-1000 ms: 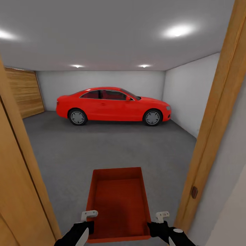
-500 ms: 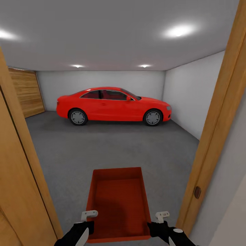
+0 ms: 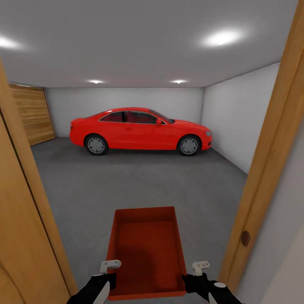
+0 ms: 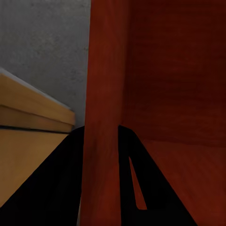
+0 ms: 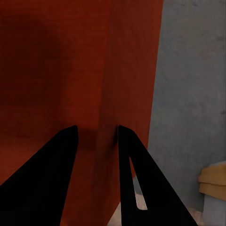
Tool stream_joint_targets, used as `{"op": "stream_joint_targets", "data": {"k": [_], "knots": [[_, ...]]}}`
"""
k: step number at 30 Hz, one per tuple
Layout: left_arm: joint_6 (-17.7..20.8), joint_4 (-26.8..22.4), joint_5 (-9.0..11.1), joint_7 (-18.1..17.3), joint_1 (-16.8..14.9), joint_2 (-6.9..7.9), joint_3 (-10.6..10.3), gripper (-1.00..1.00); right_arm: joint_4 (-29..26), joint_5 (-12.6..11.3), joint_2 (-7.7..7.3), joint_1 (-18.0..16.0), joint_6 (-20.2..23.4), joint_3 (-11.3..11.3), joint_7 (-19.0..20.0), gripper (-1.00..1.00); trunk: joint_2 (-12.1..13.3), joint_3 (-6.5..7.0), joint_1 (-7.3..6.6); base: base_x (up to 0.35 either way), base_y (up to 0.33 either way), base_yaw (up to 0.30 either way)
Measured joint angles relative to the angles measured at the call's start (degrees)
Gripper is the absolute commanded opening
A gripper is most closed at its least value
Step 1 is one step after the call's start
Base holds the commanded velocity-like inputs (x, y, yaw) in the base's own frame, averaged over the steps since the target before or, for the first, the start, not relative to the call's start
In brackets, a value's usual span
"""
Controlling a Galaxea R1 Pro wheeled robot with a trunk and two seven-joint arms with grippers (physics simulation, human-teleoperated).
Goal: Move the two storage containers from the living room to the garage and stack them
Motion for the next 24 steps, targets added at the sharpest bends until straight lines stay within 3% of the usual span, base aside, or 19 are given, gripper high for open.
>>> {"op": "stream_joint_targets", "data": {"k": [8,24], "knots": [[0.03,-0.02,-0.03,0.0,0.0,-0.01,-0.04,-1.0,-0.01,0.07,0.01,0.01,0.0,-0.07,0.01,-1.0,0.02,0.0,0.0,0.257,0.1,0.0],[0.03,-0.01,0.0,-0.02,0.0,0.01,-0.06,-1.0,-0.02,0.06,0.01,0.0,0.03,-0.08,0.01,-1.0,0.02,0.0,0.01,0.045,-0.026,0.0]]}}
